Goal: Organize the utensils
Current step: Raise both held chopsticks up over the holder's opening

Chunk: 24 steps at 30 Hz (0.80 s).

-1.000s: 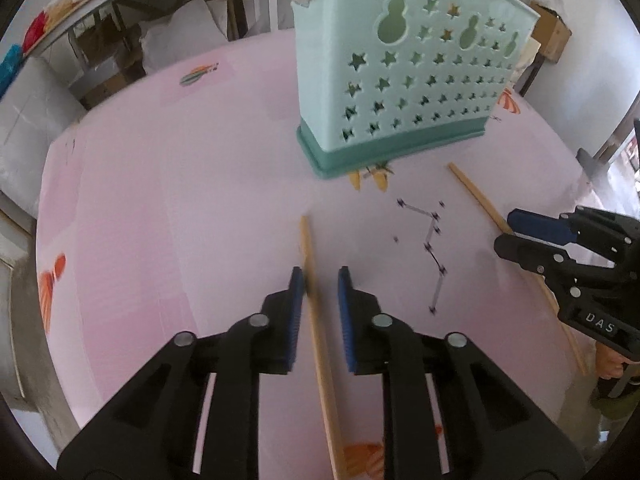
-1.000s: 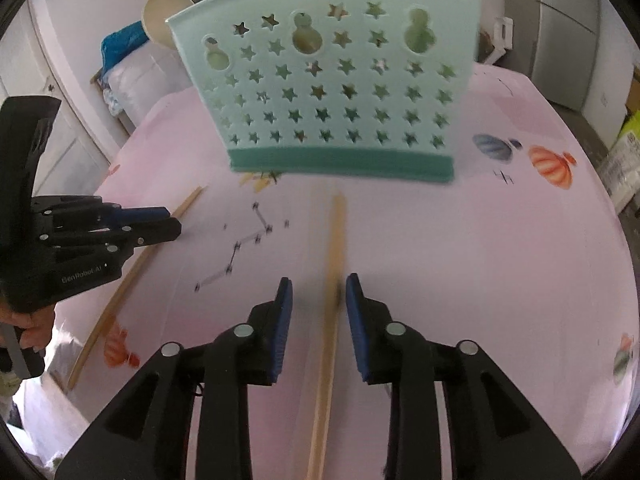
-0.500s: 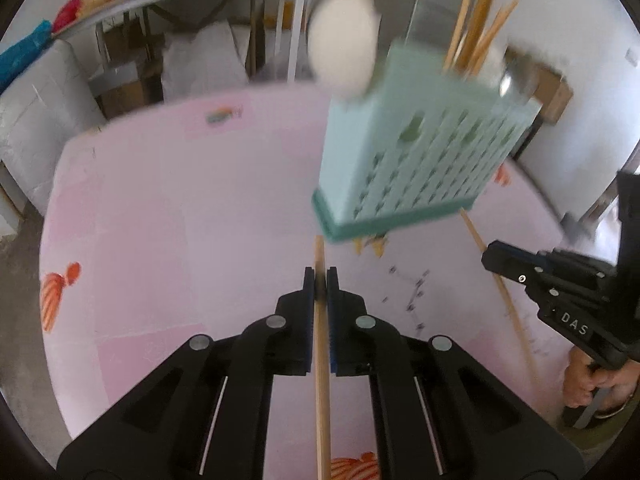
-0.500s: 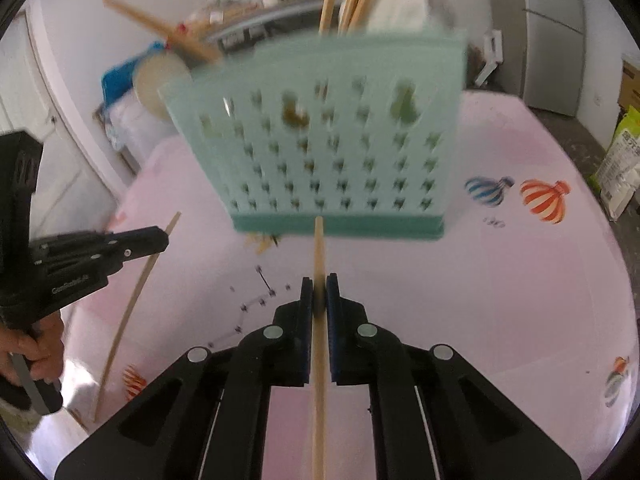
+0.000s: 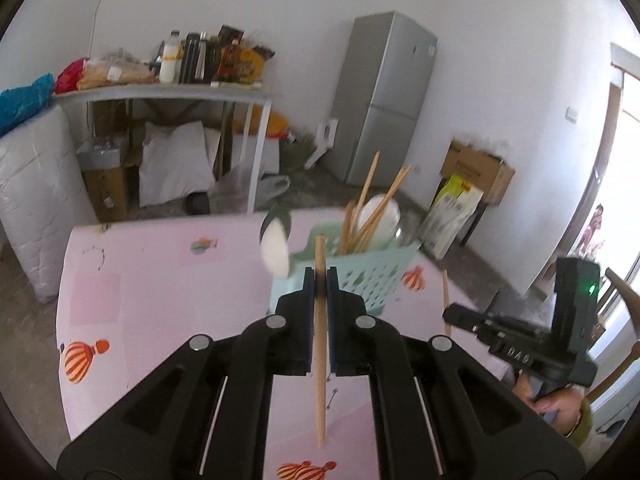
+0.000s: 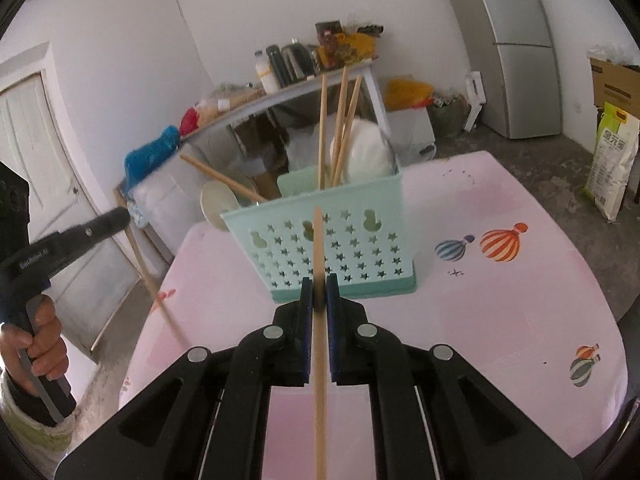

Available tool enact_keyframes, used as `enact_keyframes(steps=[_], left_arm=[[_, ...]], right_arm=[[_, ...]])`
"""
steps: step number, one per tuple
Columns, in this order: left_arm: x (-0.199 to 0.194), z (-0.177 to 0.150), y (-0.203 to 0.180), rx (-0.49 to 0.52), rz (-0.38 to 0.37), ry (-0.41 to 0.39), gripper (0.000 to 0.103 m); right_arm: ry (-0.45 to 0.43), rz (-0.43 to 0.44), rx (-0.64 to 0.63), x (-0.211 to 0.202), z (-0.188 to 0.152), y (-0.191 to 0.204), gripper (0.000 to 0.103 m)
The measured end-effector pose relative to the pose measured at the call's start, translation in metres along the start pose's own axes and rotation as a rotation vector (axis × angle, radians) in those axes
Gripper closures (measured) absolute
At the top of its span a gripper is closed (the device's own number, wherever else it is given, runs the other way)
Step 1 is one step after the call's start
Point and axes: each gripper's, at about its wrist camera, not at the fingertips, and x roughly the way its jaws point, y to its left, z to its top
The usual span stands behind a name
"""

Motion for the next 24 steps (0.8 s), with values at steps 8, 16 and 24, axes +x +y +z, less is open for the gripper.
enact_keyframes(steps=[8,16,24], left_arm=[[-0.019,0.050,-0.023,-0.016,-0.099,-0.191,0.099],[-0.008,0.105,-0.051,0.010,-0.043,-0.405,0.099],[0.052,0.111,-0.070,0.078,0.090,-0.401,0.099]], right_arm=[[-0.057,-0.011,0.033,-0.020,0.005,-0.009,0.096],[-0.065,-0.014,0.041,-0.021,0.005,-0.010,0.096],[-0.063,-0.012,0.045,-0.020,0.005,-0.013,0.096]])
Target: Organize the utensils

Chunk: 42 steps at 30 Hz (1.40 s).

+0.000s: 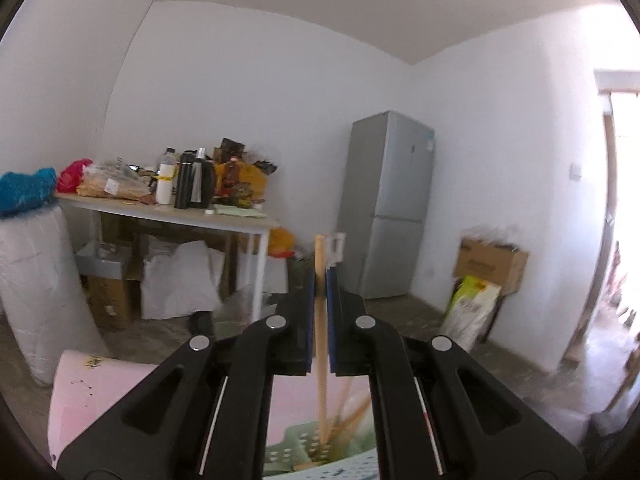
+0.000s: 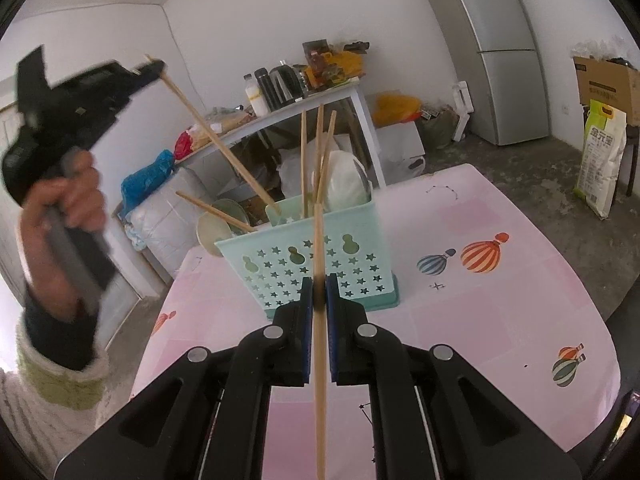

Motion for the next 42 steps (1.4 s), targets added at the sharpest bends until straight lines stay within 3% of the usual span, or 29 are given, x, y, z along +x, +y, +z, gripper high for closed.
enact_keyframes(steps=[6,10,16,22,29,37,42], left_arm=[[0.033,-0.037,-0.002,0.051,0.059,0.038,0.099],[0.026,-0.049,0.006,0.037,0.067,0.051,0.097],[-0.011,-0.047,0.017,0.012,0.060,0.011,0.079],[-0.053,-0.059,0.036,-0.022,0.078,0.026,0.064],[-0.069,-0.098,0.066,-0.047,0.116,0.136,0.050],[-0.052,-0.144,0.056,0.041,0.014,0.303,0.031],[-0.036,-0.160,0.042,0.087,-0.017,0.361,0.027]], right_arm=[[0.003,-0.001,-0.001,0.002,0.002,-0.002,0.096],[0.001,-0.006,-0.007,0.001,0.002,-0.001,0.096],[-0.017,-0.011,-0.025,-0.002,0.010,0.003,0.096],[-0.108,0.037,-0.049,-0.012,0.051,0.015,0.096],[-0.244,0.104,-0.131,-0.025,0.116,0.044,0.096],[-0.321,0.144,-0.162,0.002,0.172,0.063,0.096],[-0.326,0.111,-0.190,0.038,0.176,0.065,0.096]])
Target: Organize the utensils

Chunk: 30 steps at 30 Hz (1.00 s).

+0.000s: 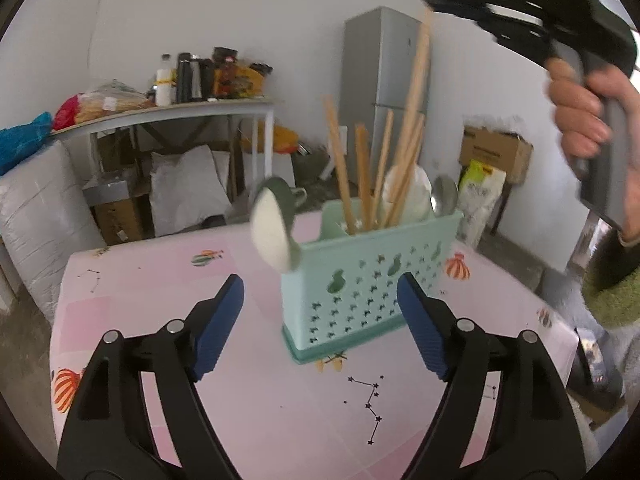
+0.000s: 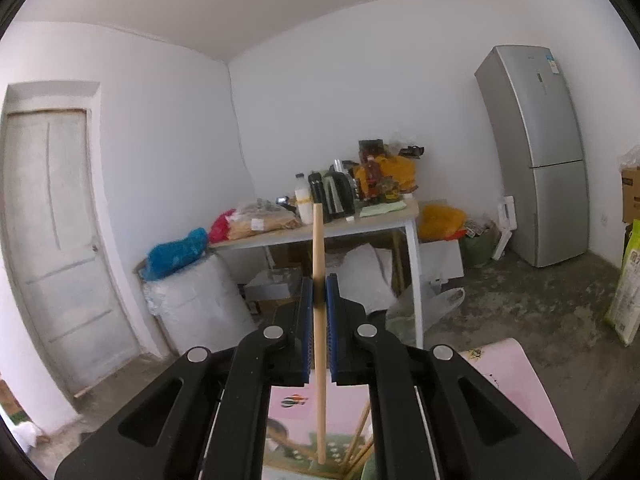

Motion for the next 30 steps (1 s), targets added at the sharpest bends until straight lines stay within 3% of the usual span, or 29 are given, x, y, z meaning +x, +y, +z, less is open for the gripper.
enact_keyframes(steps=[5,7,10,13,16,19,22,25,30], left_arm=[[0.018,-0.004,-0.010,0.041,-0.014,0.043,0.024],[0.024,-0.006,-0.011,0.049,-0.019,0.060,0.023],[0.031,-0.007,-0.010,0.052,-0.017,0.073,0.021],[0.038,-0.007,-0.007,0.039,-0.025,0.091,0.020],[0.046,-0.008,-0.005,0.034,-0.029,0.104,0.020],[0.055,-0.008,-0.002,0.037,-0.028,0.123,0.020],[0.066,-0.009,0.003,0.021,-0.040,0.149,0.020],[0.078,-0.007,0.007,0.011,-0.049,0.169,0.020],[0.091,-0.003,0.009,-0.010,-0.082,0.189,0.020]], right_arm=[[0.197,-0.005,-0.028,0.046,-0.041,-0.009,0.093],[0.263,-0.004,-0.034,0.053,-0.055,-0.015,0.075],[0.226,0.027,0.000,0.037,-0.056,-0.027,0.055],[0.146,0.063,0.053,0.001,-0.051,-0.047,0.047],[0.114,0.058,0.105,-0.030,-0.061,-0.071,0.041],[0.161,0.075,0.216,-0.045,-0.095,-0.105,0.038],[0.263,0.110,0.344,-0.033,-0.141,-0.137,0.038],[0.351,0.229,0.479,-0.002,-0.177,-0.158,0.038],[0.383,0.358,0.528,0.028,-0.194,-0.151,0.033]])
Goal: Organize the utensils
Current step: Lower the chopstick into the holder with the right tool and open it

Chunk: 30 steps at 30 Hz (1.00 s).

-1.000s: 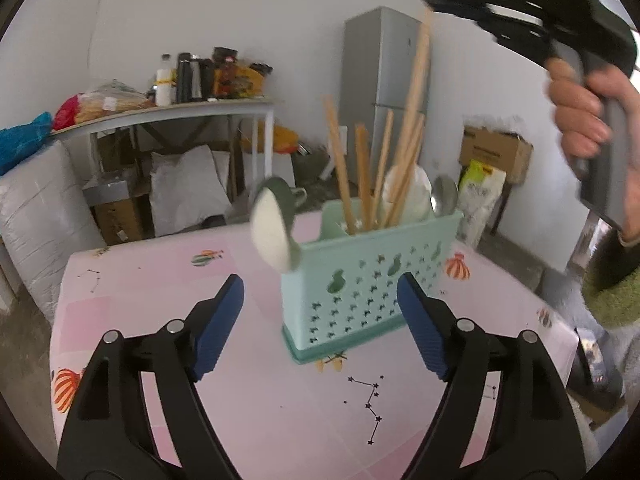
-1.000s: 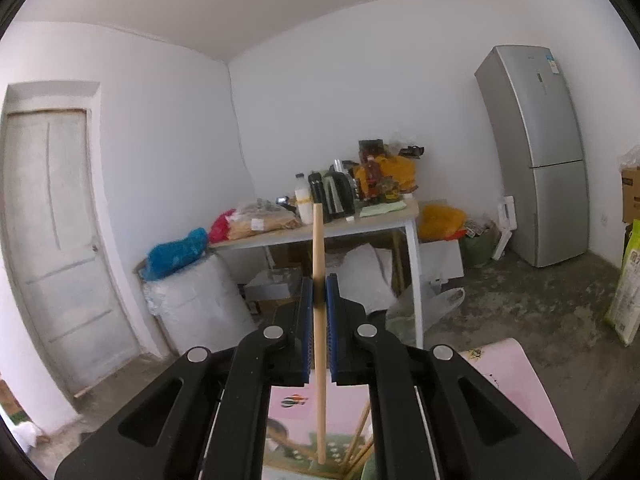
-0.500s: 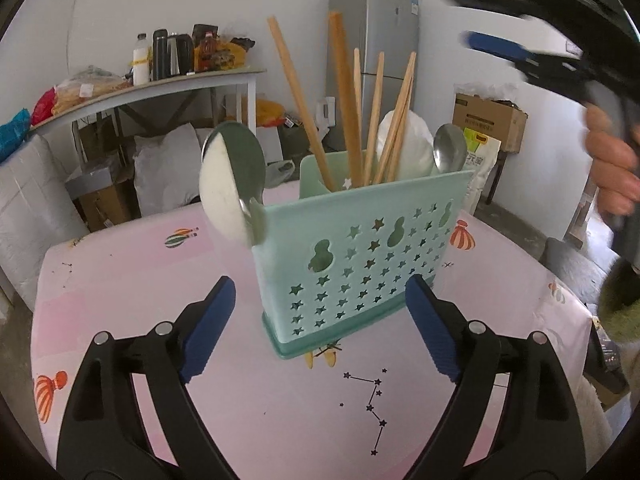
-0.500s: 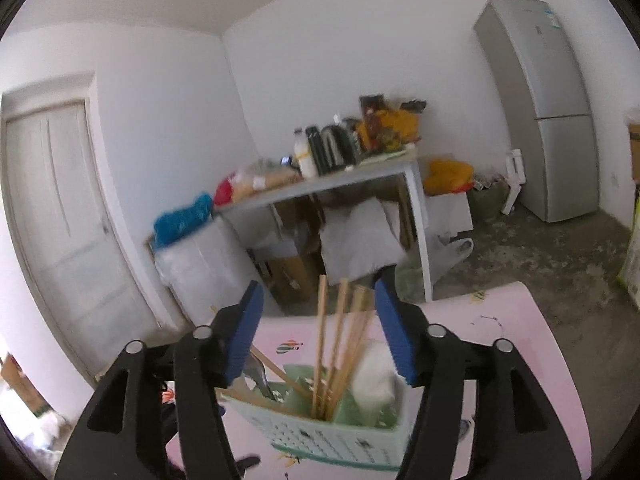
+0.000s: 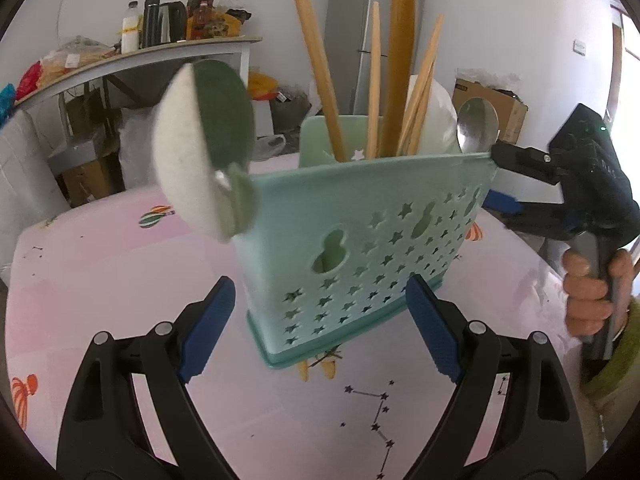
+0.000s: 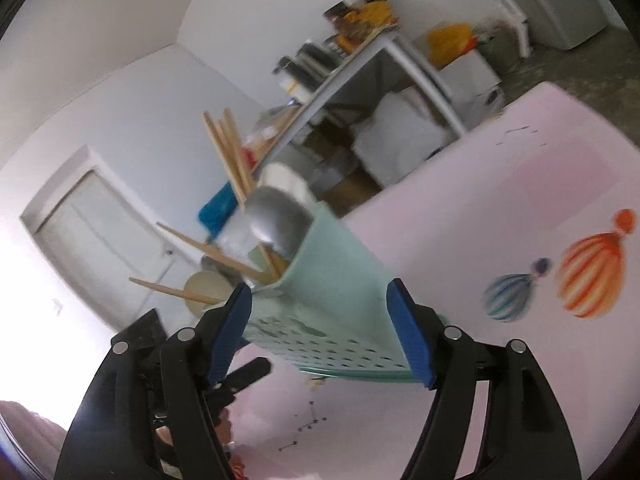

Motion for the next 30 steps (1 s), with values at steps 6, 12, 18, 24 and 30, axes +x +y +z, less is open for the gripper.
enact_keyframes(steps=[6,12,18,24,30], left_arm=[[0.006,0.003,-0.009,-0.008,0.026,0.007,0.020],[-0.007,0.001,-0.009,-0.081,0.003,0.043,0.020],[-0.040,-0.014,-0.018,-0.085,-0.009,0.071,0.020],[-0.067,-0.028,-0.021,-0.114,-0.017,0.093,0.020],[-0.081,-0.037,-0.019,-0.153,-0.052,0.098,0.020]], right_arm=[[-0.005,-0.031,-0.051,0.010,-0.003,0.009,0.025],[0.000,-0.048,-0.069,-0.003,-0.010,0.024,0.025],[0.002,-0.058,-0.064,-0.023,-0.037,0.044,0.025],[-0.010,-0.091,-0.083,-0.044,-0.077,0.072,0.025],[-0.030,-0.093,-0.060,-0.060,-0.095,0.079,0.025]])
